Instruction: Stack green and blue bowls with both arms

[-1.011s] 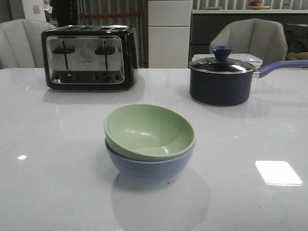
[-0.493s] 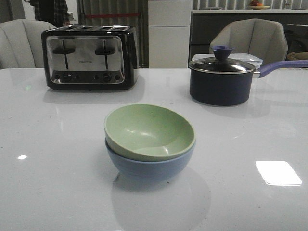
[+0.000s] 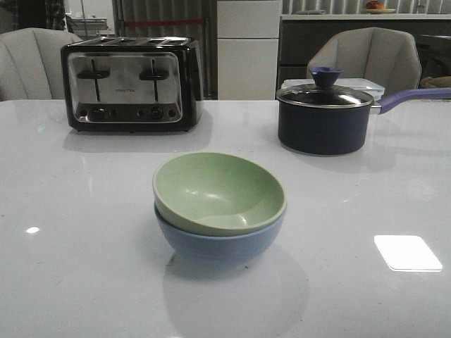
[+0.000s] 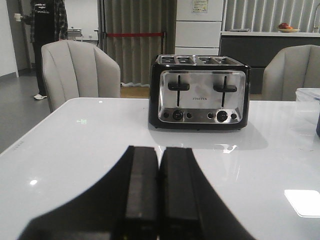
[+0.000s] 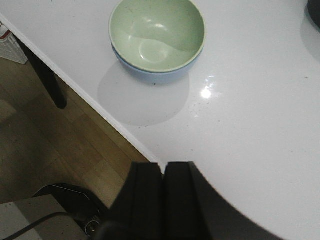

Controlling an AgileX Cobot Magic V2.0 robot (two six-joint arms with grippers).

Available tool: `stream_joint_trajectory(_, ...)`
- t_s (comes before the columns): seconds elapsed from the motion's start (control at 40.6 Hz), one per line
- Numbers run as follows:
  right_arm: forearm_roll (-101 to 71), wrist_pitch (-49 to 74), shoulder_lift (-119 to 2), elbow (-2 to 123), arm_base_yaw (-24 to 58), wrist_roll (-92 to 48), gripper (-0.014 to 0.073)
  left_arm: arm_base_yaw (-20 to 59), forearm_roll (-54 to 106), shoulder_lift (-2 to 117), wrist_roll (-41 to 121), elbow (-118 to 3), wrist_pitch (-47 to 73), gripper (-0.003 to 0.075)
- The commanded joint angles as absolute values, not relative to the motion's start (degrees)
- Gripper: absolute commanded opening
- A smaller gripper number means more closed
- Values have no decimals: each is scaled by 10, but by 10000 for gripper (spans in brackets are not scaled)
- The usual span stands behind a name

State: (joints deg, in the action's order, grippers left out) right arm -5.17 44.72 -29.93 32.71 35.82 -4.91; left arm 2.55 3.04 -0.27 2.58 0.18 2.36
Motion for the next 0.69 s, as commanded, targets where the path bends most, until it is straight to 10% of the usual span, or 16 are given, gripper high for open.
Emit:
stream_joint_trajectory(0.0, -48, 410, -301, 343, 358, -56, 57, 29, 34, -15, 25, 4, -32, 93)
stream_joint_trajectory(0.666, -32, 48, -9, 25, 45, -55, 57, 29, 34, -13, 25, 4, -32, 93)
